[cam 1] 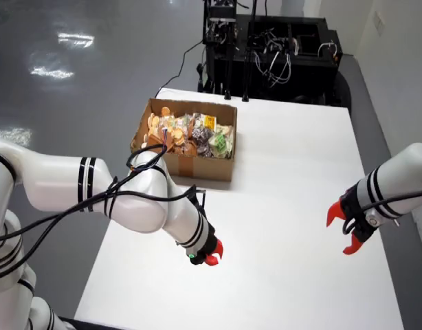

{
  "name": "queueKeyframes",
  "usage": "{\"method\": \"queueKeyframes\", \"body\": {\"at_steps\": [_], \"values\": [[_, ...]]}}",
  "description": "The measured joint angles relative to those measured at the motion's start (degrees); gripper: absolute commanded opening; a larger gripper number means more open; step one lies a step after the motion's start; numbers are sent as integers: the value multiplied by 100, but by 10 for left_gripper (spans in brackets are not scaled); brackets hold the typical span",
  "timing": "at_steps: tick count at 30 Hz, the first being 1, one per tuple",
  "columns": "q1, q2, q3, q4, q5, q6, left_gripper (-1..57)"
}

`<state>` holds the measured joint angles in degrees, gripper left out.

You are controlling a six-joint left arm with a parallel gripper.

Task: Grasp a snack and put it in the bin.

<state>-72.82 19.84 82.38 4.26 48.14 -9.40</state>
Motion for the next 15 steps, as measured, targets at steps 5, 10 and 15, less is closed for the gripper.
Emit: {"method": "queueKeyframes", "body": {"at_steps": [5, 10, 15], "values": [[29, -37, -2, 0, 108, -208, 43], [70, -124, -3, 0, 237, -519, 43], [89, -234, -3, 0, 358, -821, 44]]}}
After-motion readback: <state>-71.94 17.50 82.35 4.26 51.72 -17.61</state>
